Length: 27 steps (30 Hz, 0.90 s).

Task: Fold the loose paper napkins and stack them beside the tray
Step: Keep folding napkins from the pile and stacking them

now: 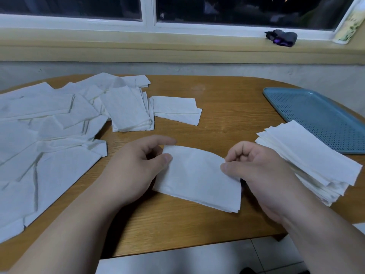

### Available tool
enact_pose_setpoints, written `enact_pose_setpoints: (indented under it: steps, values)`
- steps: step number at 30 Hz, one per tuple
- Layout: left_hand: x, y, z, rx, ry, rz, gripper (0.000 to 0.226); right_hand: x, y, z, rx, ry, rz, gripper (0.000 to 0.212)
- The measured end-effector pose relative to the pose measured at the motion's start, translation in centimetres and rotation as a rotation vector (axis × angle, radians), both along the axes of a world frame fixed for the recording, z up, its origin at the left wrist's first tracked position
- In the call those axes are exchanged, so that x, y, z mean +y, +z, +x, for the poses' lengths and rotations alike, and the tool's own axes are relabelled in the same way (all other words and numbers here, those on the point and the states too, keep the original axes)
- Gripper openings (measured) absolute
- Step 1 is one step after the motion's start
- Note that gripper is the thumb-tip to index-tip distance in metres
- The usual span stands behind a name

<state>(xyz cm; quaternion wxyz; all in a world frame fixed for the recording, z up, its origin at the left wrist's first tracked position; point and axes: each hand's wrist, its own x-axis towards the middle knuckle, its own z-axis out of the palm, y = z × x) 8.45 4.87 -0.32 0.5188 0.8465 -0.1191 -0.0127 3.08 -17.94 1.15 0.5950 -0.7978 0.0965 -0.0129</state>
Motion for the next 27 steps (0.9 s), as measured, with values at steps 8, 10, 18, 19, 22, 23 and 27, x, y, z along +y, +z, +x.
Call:
enact_pose_setpoints:
  steps: [8, 10, 18, 19, 22, 23, 27]
  values:
    - [-0.5, -0.4, -0.1, -0.078, -0.015, 0.331, 0.036, 0.5, -0.6, -0.5, -0.011, -0.004, -0.655, 0.014]
    - [-0.7, -0.6, -0.2, -0.121, -0.026, 0.433, 0.038, 0.8, -0.8, -0.6, -0.025, 0.025, -0.754, 0.015]
    - [-0.2, -1.6, 0.1, -0.316, -0.041, 0.562, 0.027, 0.3, -1.2, 0.1, -0.092, 0.094, -0.926, 0.009]
    - [-0.1, -1.4, 0.0, -0.321, -0.048, 0.584, 0.026, 0.2, -1.3, 0.2, -0.097, 0.099, -0.924, 0.011]
    - [0.4, -0.8, -0.4, -0.273, -0.086, 0.641, 0.025, 0.2, -1.5, 0.4, -0.101, 0.13, -0.925, 0.017]
    - [0.6, -0.6, -0.5, -0.266, -0.091, 0.652, 0.025, 0.2, -1.5, 0.4, -0.107, 0.14, -0.931, 0.019]
    - [1.3, -0.6, -0.6, -0.232, -0.073, 0.622, 0.026, 0.4, -1.5, 0.8, -0.146, 0.153, -0.915, 0.02]
